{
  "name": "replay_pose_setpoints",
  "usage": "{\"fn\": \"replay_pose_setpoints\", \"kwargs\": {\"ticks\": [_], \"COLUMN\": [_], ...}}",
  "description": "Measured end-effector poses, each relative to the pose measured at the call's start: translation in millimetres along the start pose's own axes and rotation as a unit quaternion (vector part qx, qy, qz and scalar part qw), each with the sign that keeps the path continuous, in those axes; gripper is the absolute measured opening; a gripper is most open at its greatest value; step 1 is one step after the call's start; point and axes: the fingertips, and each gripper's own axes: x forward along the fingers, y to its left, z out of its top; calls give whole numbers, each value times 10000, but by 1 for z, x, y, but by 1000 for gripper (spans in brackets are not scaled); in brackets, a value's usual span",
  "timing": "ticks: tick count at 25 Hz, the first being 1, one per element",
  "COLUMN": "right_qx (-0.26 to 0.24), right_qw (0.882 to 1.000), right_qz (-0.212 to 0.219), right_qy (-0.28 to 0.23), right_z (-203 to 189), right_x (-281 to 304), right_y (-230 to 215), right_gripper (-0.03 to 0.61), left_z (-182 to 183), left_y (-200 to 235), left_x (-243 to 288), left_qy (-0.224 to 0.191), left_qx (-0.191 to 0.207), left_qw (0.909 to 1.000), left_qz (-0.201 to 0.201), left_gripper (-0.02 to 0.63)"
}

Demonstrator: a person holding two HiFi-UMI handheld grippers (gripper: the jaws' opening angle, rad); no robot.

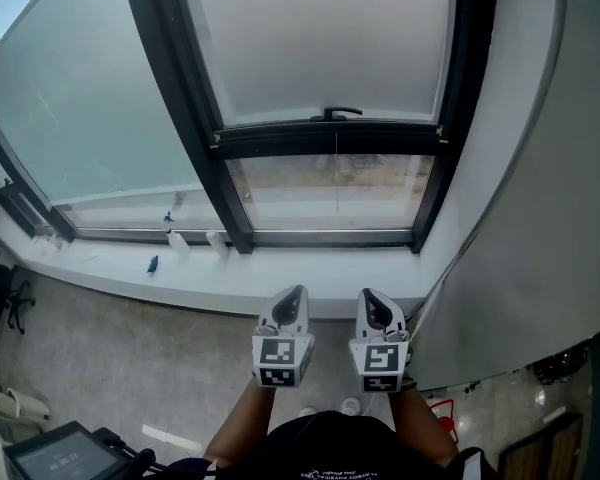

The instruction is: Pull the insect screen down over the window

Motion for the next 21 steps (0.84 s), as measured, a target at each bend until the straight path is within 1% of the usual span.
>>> {"fn": "replay_pose_setpoints", "kwargs": {"ticks": [6,11,15,18,21], "right_qx": [-78,-90,-118,-133,-15], "right_qw": [10000,9998,9997,9994,9998], "right_qz": [-13,-103,-182,-276,-207], "right_qy": [-40,124,58,143,59], "right_z": [7,2,1,1,-2], "right_x": [-9,-14,-17,-21,-19], "right_y": [20,24,25,24,28], "right_gripper": [3,3,4,3,3], "left_z": [-1,-8,-11,-12,-13], "left_y": [12,11,10,9,10], "left_x": [-17,-22,-25,-27,-27], "left_qy": [12,70,96,97,89], "left_qx": [-98,-75,-52,-33,0], "left_qw": [10000,9999,9999,9998,9998], "left_qz": [-13,-75,-124,-151,-161], "left_gripper": [3,3,3,3,3]}}
